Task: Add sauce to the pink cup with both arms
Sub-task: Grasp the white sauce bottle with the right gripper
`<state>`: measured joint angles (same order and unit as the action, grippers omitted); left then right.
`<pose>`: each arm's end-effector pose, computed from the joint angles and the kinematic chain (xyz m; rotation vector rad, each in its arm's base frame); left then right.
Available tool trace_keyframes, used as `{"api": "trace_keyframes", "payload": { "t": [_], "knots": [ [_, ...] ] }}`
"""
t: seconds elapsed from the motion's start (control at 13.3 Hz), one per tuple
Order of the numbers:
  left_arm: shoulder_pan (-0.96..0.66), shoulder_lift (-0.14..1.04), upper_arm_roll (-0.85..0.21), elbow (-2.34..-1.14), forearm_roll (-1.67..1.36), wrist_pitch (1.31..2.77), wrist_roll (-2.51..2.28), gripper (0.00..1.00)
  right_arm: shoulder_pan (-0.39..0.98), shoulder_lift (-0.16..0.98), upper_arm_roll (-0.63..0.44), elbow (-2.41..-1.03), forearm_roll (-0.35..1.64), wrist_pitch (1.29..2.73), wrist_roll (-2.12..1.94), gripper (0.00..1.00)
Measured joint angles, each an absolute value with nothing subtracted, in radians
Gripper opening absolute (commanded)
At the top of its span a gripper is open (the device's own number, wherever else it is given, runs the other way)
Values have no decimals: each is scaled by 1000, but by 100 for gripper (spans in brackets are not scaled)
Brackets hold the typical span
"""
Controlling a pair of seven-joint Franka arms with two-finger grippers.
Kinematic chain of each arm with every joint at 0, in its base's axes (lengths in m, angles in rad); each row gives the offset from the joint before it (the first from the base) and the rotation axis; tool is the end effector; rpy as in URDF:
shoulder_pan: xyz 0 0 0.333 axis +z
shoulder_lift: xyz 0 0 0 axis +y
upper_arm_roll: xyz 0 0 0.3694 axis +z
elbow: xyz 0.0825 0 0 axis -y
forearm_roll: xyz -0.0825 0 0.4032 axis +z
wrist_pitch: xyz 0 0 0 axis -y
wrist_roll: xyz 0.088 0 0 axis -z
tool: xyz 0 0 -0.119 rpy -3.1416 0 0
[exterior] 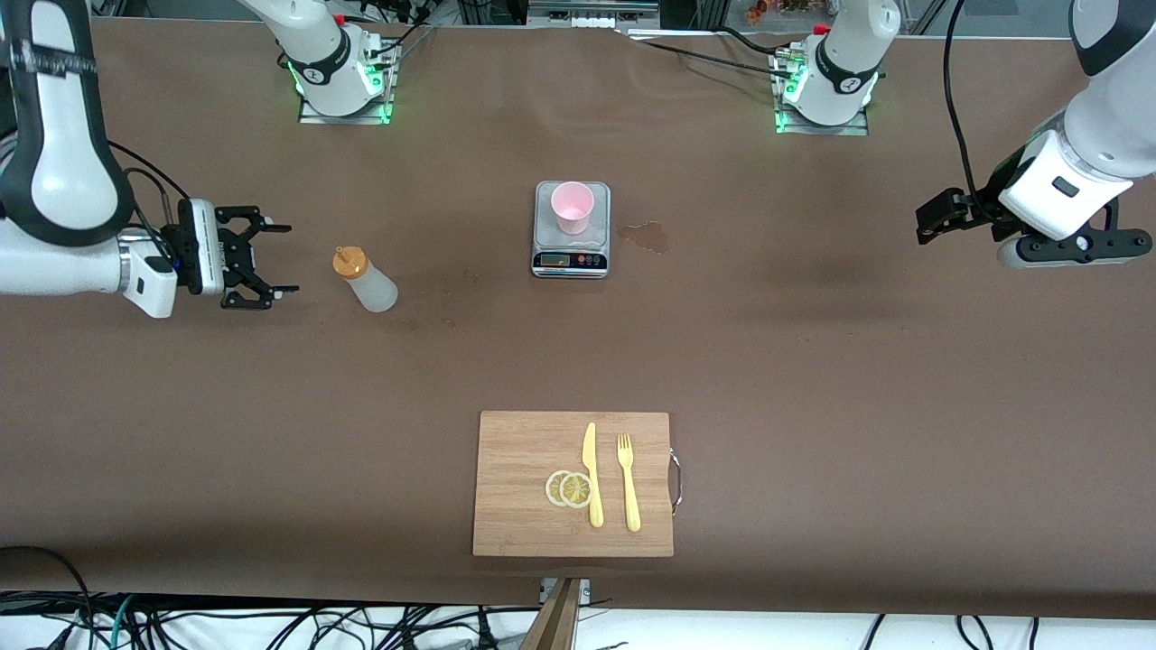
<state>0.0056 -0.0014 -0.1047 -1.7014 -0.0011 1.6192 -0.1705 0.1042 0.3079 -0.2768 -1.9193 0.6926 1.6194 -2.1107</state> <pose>0.5677 -0.0566 0.6067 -3.1272 -0.1119 0.1256 0.5850 -0.0185 0.3526 -1.5850 -1.7578 -0.3623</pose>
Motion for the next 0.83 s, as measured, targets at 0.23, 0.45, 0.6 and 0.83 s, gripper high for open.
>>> {"api": "trace_keyframes", "payload": {
  "t": [0.23,0.45,0.6,0.83],
  "knots": [
    [2,-2,-109,-1701,-1,1619,-169,100,88,386,-328,-1925,761,1576,-2301,100],
    [0,-3,-118,-1695,-1,1620,-169,100,84,466,-336,-1927,862,1544,-2456,100],
    [0,-3,-118,-1695,-1,1620,-169,100,86,521,-334,-1928,918,1537,-2533,100],
    [0,-3,-118,-1695,-1,1620,-169,100,86,577,-332,-1928,962,1511,-2588,100]
  ]
}}
